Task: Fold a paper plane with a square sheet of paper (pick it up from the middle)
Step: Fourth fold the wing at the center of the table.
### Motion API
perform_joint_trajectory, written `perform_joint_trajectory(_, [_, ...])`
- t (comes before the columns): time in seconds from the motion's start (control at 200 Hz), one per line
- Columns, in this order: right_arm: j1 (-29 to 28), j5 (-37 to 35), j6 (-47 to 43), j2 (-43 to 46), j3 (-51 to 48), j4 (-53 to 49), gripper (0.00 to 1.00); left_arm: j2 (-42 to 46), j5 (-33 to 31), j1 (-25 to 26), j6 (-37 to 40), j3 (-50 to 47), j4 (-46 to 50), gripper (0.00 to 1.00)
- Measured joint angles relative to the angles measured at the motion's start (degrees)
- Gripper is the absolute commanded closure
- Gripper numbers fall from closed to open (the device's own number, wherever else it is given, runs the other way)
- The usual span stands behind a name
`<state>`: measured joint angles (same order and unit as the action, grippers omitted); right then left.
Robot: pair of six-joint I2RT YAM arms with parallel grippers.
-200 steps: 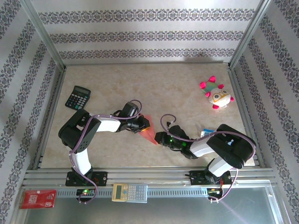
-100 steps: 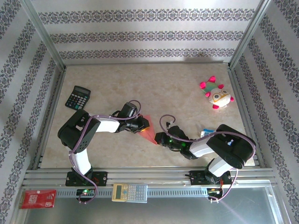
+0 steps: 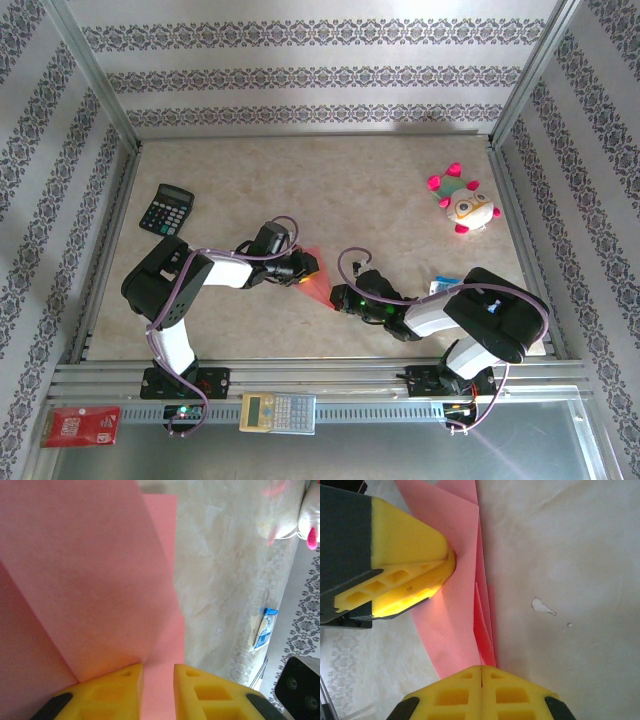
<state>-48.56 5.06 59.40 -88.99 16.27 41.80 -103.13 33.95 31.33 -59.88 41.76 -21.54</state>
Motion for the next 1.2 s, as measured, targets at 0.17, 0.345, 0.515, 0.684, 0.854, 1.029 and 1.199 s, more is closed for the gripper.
perform_joint_trajectory(0.17, [-0.09,-0.11,-0.83,0.22,0.26,-0.83,1.00,1.11,-0.07,-0.02,-0.42,-0.94,-0.57,0.70])
perform_joint_trajectory(0.345, [-0.11,-0.11,-0.90,0.35,0.61,-1.70,1.00,2.62,0.39,-0.02,-0.79,-1.79,-1.73,0.67])
perform_joint_trajectory(0.515, [-0.11,-0.11,-1.07,0.46,0.85,-2.27,1.00,2.62,1.29,0.00,-0.85,-1.77,-3.43,0.67])
perform_joint_trajectory(0.684, [-0.37,-0.55,-1.29,0.81,1.14,-3.37,1.00,1.33,1.86,0.04,-0.79,-0.92,-3.67,0.69])
perform_joint_trajectory(0.854, [-0.52,-0.48,-1.53,1.95,1.46,-5.77,0.96,0.42,1.81,0.04,-0.52,-0.76,-3.56,0.72])
perform_joint_trajectory(1.029, [-1.49,0.59,-2.64,4.96,1.44,-10.64,0.89,-0.15,1.62,0.02,-0.17,-1.05,-3.63,0.74])
perform_joint_trajectory(1.199, [-1.60,1.66,-3.78,8.52,1.33,-14.88,0.83,-0.68,1.73,-0.07,0.24,-1.46,-4.42,0.75])
